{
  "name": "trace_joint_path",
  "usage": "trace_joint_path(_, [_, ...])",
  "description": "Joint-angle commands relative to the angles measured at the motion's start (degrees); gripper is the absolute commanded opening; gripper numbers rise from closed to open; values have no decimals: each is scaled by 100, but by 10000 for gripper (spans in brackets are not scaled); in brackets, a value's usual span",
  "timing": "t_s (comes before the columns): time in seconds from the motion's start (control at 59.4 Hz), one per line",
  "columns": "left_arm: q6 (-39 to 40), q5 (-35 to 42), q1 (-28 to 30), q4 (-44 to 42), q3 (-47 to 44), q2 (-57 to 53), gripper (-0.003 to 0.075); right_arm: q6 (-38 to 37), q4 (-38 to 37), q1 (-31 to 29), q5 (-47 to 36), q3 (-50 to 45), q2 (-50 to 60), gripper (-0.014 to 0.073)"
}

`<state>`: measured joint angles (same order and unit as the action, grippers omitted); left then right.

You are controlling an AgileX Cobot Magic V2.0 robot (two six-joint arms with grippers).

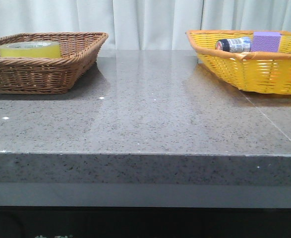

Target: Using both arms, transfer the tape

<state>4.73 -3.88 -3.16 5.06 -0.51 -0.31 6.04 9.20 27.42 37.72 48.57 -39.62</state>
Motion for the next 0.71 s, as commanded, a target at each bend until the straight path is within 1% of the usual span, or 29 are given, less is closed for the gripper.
trace_joint_path(0.0, [40,464,18,-24,-219,-118,-20,5,41,-14,-384,140,6,-68])
trace_joint_path(0.101, [40,464,18,-137,-219,-118,-20,5,41,-14,-384,140,6,-68])
trace_joint_path(0.69, [40,464,18,-126,-219,-108,-20,5,41,-14,-384,140,6,-68])
